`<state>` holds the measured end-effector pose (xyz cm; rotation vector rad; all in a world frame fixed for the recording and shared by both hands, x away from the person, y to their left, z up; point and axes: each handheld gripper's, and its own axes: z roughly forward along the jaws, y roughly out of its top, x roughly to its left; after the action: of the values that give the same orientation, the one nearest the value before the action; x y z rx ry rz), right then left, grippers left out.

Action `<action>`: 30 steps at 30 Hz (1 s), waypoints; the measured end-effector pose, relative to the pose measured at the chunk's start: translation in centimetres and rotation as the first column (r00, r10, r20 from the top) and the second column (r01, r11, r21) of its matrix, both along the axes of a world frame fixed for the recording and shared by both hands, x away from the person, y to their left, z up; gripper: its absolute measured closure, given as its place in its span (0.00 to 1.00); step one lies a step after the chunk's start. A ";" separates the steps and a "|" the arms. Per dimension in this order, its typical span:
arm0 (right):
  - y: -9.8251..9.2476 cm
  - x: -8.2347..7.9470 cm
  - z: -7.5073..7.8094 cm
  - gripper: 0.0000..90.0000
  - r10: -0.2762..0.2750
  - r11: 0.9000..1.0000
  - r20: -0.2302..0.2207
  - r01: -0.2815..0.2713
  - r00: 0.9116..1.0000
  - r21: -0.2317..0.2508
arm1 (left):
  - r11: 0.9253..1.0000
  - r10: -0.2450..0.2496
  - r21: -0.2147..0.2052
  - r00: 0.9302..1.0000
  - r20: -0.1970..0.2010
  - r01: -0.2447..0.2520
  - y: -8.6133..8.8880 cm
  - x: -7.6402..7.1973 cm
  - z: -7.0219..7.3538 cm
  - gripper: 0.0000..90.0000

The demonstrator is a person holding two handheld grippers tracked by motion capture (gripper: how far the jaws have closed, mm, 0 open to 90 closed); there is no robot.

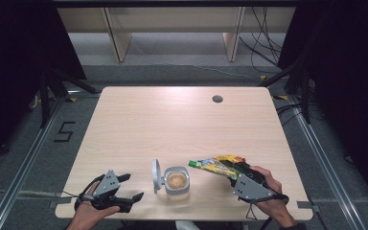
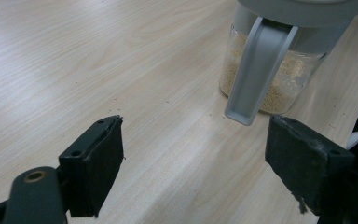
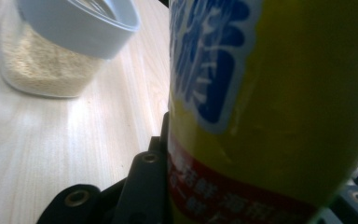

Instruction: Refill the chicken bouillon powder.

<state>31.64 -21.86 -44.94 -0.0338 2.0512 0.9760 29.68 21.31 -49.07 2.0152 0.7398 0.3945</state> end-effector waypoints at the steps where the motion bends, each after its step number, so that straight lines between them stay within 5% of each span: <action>1: -0.1 0.2 0.0 0.83 0.004 1.000 -0.010 -0.004 1.000 -0.002 | 1.000 0.000 -0.001 1.000 0.000 0.000 0.0 0.0 0.0 0.21; 6: -0.7 0.8 -0.3 0.84 -0.026 0.998 -0.043 0.028 0.999 0.048 | 1.000 -0.001 0.008 1.000 0.003 0.001 0.0 0.0 0.0 0.21; 11: -1.2 1.6 -0.7 0.85 -0.053 0.985 -0.102 0.069 0.993 0.160 | 1.000 -0.001 0.007 1.000 0.000 0.001 0.1 0.0 0.1 0.21; 16: -2.0 2.6 -0.9 0.85 -0.094 0.961 -0.150 0.129 0.984 0.245 | 1.000 0.003 0.011 1.000 0.004 -0.003 0.0 0.0 0.0 0.21; 22: -2.7 3.6 -1.6 0.86 -0.123 0.913 -0.238 0.204 0.963 0.353 | 1.000 -0.001 0.008 1.000 0.003 0.001 0.0 0.1 0.0 0.21; 23: -2.9 3.9 -1.7 0.86 -0.125 0.913 -0.231 0.203 0.965 0.353 | 1.000 0.003 0.008 1.000 0.005 -0.003 0.0 0.0 0.0 0.21; 30: -3.8 4.8 -2.6 0.86 -0.146 0.863 -0.282 0.262 0.948 0.433 | 1.000 -0.002 0.001 1.000 0.001 0.002 -0.1 0.0 -0.1 0.21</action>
<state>36.48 -25.65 -47.49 0.5757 1.9250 1.3628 29.71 21.23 -49.14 2.0162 0.7374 0.3948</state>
